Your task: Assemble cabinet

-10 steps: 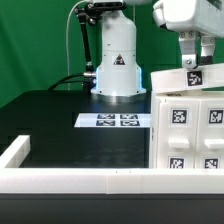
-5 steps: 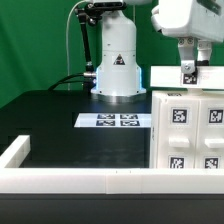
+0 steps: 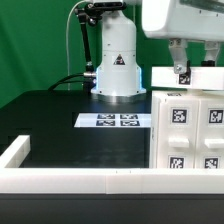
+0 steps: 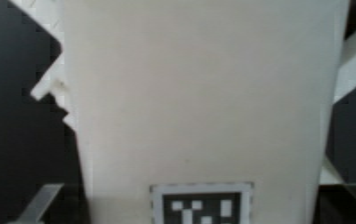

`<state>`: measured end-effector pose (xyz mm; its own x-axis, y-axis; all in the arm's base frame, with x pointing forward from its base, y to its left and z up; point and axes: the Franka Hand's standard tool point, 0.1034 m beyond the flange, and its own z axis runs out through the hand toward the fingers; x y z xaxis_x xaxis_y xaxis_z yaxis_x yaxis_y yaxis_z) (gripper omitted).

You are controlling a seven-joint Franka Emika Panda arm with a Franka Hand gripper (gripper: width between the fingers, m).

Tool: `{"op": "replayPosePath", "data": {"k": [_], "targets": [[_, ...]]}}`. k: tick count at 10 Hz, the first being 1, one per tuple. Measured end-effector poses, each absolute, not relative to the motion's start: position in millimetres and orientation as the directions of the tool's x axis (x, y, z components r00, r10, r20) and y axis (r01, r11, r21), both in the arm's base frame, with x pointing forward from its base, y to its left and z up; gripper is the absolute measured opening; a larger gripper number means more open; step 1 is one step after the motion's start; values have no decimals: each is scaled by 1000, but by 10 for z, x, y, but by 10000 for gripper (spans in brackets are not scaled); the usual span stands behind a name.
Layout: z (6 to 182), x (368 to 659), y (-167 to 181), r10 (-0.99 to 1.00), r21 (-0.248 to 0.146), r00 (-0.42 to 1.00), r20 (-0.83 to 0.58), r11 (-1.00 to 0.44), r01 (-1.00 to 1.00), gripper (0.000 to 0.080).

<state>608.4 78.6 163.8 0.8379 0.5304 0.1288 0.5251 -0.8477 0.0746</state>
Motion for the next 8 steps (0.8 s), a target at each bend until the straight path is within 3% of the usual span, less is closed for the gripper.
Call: {"op": "replayPosePath", "data": {"k": [4,8], "targets": [[1633,6090,832,85,8,983,161,-996,85,556],[1628,6106,835,-218,-46,962,163,-976,-213,556]]}}
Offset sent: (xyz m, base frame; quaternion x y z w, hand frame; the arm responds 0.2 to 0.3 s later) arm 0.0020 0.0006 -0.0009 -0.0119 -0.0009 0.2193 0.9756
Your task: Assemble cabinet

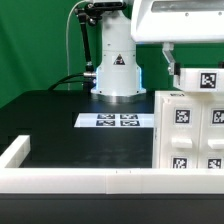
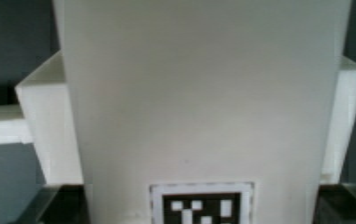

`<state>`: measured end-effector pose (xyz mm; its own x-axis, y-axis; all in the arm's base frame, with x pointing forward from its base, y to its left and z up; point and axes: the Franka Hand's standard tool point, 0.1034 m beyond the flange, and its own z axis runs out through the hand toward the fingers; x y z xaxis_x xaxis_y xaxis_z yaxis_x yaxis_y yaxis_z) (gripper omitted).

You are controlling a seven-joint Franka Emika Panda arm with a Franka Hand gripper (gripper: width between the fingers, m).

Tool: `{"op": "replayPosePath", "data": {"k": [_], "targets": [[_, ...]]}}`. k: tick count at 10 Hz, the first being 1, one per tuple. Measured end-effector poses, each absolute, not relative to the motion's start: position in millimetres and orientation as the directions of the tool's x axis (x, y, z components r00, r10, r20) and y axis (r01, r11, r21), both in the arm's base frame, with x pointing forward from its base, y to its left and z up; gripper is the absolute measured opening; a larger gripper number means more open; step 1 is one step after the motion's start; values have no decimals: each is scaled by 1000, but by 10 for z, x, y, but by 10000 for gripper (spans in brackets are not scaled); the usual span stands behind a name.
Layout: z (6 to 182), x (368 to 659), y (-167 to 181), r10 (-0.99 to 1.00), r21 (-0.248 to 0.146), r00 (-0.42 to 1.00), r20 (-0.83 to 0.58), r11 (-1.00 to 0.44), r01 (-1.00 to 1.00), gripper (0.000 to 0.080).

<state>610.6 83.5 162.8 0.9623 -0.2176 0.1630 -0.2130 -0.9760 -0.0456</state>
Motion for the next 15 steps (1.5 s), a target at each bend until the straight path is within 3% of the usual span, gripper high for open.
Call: {"op": "replayPosePath", "data": {"k": [4,6,7,8,9,10,12,13,15], "targets": [[1624,6110,861,-612,-132,779,132,-790,-599,556],[1622,6109,857,-841,-199,534,88,-540,-818,556],[1621,6112,853,-901,-215,431,53,-432,-876,556],[1614,6118,856,-978,-230,210,-20,-200,-953,556],[1615,6131,857,-996,-232,3,-87,17,-973,556],[1613,6131,856,-989,-224,-80,-123,106,-969,556],[1613,6132,863,-900,-166,-379,-214,416,-894,556],[1613,6133,859,-884,-158,-411,-223,449,-880,556],[1668,6151,849,-919,-183,-330,-217,370,-911,599]]}}
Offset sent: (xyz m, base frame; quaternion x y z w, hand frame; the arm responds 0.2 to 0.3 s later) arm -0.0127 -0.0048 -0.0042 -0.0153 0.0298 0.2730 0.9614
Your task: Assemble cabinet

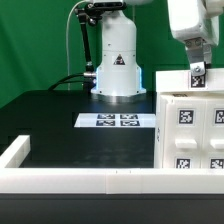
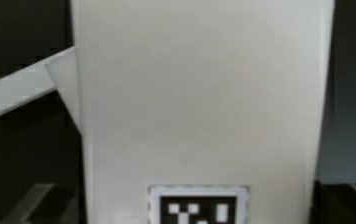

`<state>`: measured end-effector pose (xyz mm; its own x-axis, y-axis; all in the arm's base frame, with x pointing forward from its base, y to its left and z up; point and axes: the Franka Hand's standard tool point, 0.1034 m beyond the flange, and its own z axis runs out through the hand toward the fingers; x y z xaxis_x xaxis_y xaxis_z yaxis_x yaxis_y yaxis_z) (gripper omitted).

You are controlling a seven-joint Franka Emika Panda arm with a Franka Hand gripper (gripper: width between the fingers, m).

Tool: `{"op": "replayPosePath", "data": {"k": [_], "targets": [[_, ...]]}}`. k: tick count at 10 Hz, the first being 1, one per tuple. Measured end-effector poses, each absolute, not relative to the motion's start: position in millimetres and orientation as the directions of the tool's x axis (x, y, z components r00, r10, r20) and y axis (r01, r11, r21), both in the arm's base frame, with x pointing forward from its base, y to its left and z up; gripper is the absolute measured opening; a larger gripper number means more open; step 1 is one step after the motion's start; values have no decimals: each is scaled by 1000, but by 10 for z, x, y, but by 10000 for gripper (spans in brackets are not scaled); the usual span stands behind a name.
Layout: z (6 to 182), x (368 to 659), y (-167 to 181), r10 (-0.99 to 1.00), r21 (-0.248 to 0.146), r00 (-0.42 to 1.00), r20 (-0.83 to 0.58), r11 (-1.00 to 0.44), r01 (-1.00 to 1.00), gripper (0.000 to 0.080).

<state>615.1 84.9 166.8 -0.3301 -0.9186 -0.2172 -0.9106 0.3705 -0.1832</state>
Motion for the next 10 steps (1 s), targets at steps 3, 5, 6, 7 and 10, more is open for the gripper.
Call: {"op": "replayPosePath", "data": {"k": [3,5,6,7,10], "targets": [[1866,6196,891,-927,-213,-285,-242,338,-917,797],[1814,6181,896,-940,-214,-253,-229,302,-929,797],[1796,6152,935,-975,-199,-114,-191,152,-968,797],[1825,6183,956,-985,-205,37,-166,-2,-979,797],[1847,6207,970,-919,-226,382,-102,-353,-908,797]]}}
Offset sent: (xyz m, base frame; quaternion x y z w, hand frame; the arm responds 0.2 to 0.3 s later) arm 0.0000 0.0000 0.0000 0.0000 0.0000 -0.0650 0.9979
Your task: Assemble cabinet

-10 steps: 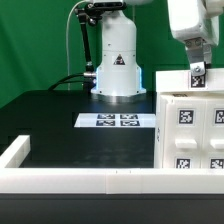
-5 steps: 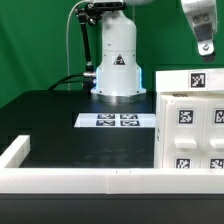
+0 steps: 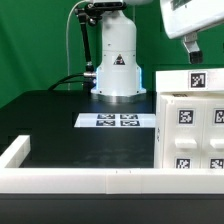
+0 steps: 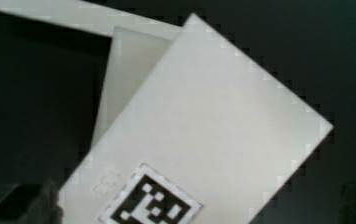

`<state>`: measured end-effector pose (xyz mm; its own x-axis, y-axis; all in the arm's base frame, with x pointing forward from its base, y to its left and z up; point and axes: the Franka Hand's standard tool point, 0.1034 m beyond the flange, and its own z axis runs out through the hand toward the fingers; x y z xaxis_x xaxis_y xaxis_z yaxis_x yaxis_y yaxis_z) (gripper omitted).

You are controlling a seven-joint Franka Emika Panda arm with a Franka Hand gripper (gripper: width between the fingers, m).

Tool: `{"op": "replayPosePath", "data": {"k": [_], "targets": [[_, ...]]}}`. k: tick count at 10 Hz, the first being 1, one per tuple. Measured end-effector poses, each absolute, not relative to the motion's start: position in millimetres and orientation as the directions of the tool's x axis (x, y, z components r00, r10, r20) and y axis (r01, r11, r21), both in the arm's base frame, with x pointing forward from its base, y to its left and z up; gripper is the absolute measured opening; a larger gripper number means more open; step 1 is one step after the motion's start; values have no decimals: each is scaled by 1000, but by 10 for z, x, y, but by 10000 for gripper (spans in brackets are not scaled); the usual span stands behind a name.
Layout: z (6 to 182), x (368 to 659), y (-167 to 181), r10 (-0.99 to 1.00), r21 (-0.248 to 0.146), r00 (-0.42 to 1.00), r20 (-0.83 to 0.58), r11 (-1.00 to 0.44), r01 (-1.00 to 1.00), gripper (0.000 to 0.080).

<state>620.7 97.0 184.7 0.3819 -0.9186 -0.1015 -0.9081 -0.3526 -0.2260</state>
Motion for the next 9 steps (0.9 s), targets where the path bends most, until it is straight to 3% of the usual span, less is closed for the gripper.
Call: {"op": "replayPosePath", "data": {"k": [5,6,9], "targets": [[1841,6205,966,-686,-246,728,4,-706,-664,797],[1841,6205,955,-501,-218,862,69,-851,-478,797],[1854,6234,961,-149,-146,980,134,-981,-130,797]]}}
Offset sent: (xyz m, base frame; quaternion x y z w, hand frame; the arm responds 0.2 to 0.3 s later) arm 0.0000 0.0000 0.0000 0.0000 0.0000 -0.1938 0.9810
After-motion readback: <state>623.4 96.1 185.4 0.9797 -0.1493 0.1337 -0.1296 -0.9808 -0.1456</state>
